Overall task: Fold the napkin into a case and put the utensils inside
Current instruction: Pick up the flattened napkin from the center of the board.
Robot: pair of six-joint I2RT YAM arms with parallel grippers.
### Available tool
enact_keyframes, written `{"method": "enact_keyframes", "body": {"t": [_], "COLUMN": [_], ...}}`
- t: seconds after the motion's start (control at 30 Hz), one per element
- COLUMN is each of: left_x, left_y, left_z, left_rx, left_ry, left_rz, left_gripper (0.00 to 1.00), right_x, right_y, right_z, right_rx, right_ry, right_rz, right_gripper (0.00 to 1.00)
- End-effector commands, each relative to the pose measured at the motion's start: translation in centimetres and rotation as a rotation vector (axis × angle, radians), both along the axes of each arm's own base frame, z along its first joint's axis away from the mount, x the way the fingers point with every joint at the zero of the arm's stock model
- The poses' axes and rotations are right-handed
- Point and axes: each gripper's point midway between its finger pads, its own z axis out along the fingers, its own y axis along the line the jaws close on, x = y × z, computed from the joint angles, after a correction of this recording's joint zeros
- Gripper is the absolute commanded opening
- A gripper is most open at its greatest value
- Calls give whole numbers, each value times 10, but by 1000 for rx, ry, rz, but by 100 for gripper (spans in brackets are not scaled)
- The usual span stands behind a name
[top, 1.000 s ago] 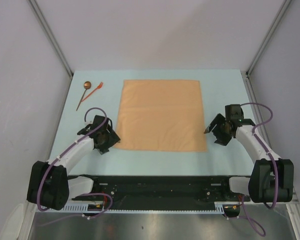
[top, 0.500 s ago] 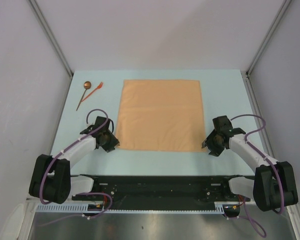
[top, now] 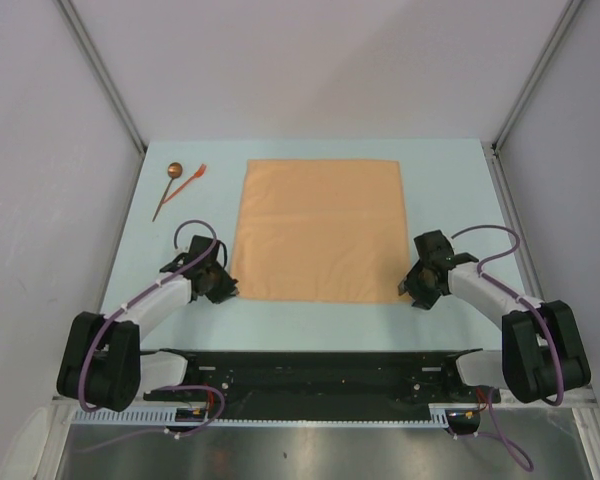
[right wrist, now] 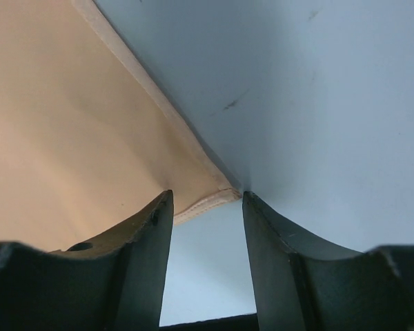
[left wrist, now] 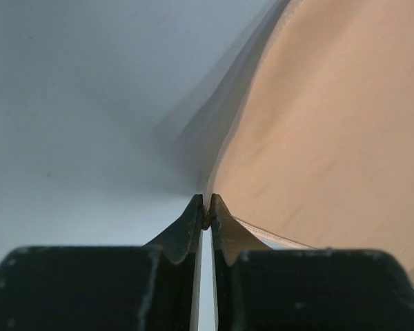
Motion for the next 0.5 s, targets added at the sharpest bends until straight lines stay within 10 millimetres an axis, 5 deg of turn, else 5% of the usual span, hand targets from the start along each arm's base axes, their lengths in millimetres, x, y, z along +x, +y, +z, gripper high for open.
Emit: {"method": "enact_keyframes", "body": {"t": [0.0,0.2,0.33,0.47], "left_x": [6,10,14,20], "left_y": [-7,-9,-14,-15], "left_z": [9,14,20,32], "left_rx": [-36,-40,-60,-59], "left_ry": [-61,-91,-130,-178], "left_rz": [-28,-46,-72,-91], "left_gripper": [7,0,0,0], "right_x": [0,-6,0,6], "right_y": [-8,-12,-6,-4], "right_z": [-18,-29,-22,-1], "right_rx": [-68,-86,-51,-31], "right_ry": [11,23,-28,-108], "right_rz": [-36,-62,-36,-20], "right_gripper": [48,35,0,0]}}
